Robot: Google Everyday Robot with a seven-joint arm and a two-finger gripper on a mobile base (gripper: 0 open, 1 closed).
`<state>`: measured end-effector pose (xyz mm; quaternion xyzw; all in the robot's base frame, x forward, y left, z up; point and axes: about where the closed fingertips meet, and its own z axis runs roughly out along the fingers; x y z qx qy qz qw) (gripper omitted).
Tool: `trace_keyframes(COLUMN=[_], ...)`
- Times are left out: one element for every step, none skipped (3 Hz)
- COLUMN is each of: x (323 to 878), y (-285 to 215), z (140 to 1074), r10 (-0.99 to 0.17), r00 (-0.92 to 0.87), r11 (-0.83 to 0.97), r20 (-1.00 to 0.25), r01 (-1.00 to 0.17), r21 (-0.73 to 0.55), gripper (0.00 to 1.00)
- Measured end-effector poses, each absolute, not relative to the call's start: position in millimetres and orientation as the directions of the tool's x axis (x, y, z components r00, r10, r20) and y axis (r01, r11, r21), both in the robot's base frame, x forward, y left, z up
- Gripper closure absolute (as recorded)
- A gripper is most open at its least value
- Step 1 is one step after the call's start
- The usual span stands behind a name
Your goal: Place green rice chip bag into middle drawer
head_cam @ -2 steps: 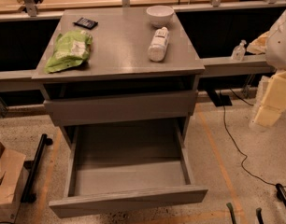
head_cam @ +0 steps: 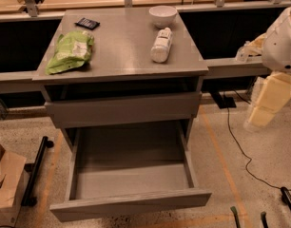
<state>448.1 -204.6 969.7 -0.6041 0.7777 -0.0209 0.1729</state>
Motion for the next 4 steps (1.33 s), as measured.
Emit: trace_keyframes(x=[473, 475, 501, 545], y=[-178, -176, -153, -100], z=[955, 954, 937, 921], r10=[-0.936, -0.934, -0.913, -0.893], r00=[-0.182, -0.182, -0.178, -0.093], r11=[0.256, 0.257, 0.269, 0.206], r20=[-0.302, -0.307, -0.368, -0.440], r01=[-0.939, -0.939, -0.939, -0.954], r21=[-0.227, -0.227, -0.215, -0.218], gripper=[0.00, 0.00, 0.00, 0.00])
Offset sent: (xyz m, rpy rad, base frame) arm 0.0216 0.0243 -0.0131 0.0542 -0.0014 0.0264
